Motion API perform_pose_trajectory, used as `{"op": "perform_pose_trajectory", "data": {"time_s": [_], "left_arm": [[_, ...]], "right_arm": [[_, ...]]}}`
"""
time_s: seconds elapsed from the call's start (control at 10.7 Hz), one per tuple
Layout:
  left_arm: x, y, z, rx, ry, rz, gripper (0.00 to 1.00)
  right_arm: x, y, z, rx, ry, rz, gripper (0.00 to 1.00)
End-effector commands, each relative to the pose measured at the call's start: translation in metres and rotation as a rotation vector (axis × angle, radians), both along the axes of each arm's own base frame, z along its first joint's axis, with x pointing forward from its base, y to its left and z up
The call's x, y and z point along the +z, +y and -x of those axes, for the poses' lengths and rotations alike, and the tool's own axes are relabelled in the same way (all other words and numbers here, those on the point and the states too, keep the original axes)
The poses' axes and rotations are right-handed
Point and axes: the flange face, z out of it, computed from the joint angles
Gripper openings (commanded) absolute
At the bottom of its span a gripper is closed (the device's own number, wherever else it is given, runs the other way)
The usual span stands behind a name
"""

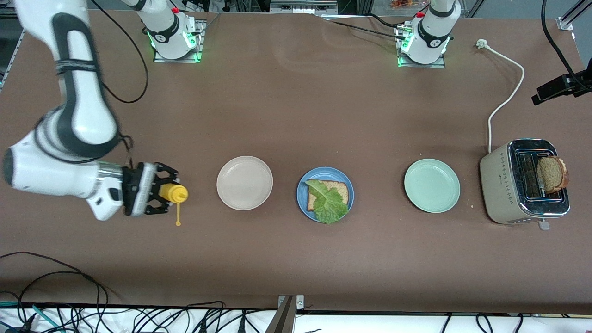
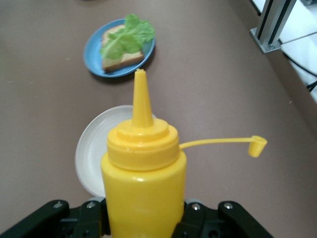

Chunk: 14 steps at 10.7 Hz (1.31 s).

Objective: Make sandwich in blue plate with both arms
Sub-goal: 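Carry the yellow bottle with the right gripper over the blue plate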

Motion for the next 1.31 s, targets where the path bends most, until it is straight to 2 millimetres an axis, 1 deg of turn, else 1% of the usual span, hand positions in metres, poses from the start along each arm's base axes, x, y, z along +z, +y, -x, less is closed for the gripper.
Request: {"op": "perform_pose_trajectory", "data": {"time_s": [0.0, 0.09, 0.19, 0.28, 0.37, 0.47, 0.56, 0.75, 0.93, 1.21], "left_arm": [[0.007, 0.001, 0.002, -0.012, -0.001, -0.01, 1.0], [0.007, 0.003, 0.003, -0.009, 0.0, -0.01, 1.0], [0.007, 0.003, 0.003, -0.009, 0.0, -0.01, 1.0], [0.007, 0.003, 0.003, -0.009, 0.0, -0.01, 1.0], [0.007, 0.003, 0.003, -0.009, 0.0, -0.01, 1.0], [0.007, 0.004, 0.003, -0.007, 0.0, -0.01, 1.0], [0.007, 0.004, 0.003, -0.007, 0.0, -0.01, 1.0], [0.007, 0.004, 0.003, -0.007, 0.0, -0.01, 1.0], [0.007, 0.004, 0.003, -0.007, 0.0, -0.01, 1.0], [0.007, 0.004, 0.003, -0.006, 0.0, -0.01, 1.0]], "right_arm": [[0.026, 0.106, 0.012, -0.083, -0.103, 0.193, 0.3], [0.03, 0.147, 0.023, -0.117, -0.138, 0.241, 0.29], [0.028, 0.185, 0.036, -0.16, -0.158, 0.283, 0.3], [0.011, 0.219, 0.047, -0.211, -0.18, 0.347, 0.29], [-0.003, 0.246, 0.057, -0.269, -0.213, 0.382, 0.3], [-0.018, 0.275, 0.071, -0.288, -0.231, 0.411, 0.3], [-0.03, 0.294, 0.083, -0.32, -0.232, 0.431, 0.29], [-0.054, 0.341, 0.107, -0.327, -0.297, 0.489, 0.3], [-0.089, 0.375, 0.124, -0.259, -0.409, 0.584, 0.3], [-0.133, 0.394, 0.145, -0.128, -0.545, 0.715, 0.31]]}}
